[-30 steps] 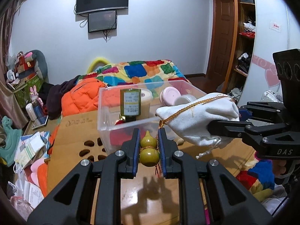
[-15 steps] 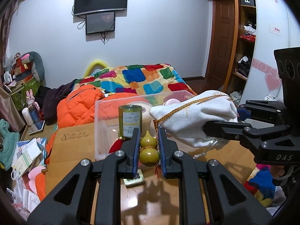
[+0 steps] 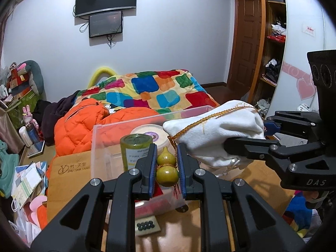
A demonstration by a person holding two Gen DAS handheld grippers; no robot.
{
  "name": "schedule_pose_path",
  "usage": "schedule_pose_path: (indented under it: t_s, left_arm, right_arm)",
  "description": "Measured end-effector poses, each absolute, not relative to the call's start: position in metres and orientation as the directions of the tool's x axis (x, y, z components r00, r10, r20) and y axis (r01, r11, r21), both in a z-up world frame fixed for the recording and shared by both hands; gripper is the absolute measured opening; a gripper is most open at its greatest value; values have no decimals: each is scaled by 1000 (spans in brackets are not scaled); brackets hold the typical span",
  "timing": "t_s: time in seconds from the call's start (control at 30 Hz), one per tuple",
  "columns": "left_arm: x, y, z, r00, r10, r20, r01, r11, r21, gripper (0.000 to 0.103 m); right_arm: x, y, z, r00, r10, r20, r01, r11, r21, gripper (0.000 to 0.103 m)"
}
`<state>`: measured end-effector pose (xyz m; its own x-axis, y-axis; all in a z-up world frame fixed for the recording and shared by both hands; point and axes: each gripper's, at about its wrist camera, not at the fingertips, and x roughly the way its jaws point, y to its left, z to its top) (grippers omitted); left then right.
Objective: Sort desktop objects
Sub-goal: 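Carry the white pouch and gourd ornament with both grippers over the clear box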
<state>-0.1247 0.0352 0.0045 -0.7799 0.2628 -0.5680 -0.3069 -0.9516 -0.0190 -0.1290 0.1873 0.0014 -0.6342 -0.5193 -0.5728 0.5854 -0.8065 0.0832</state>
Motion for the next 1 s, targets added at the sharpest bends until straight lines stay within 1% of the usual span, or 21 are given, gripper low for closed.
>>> schedule_pose_path:
  t_s: [0.37,0.57,1.0]
  left_arm:
    - [-144,44,-6,-762,259,-594,-316,-949,-9,18]
    - [-150,47,-14,-759,237,-606,-304,-953,8,18]
    - [-163,48,-27,-740,237,-630,-312,-950,9,18]
  right_arm:
    - [-144,187,-5,-639,-485,-597,574,-817,49,33]
    - [-153,187,-12,-626,-484,-612,568,-820,68,33]
    - [-167,186,-23,-609,-471,-638,558,-826,77,33]
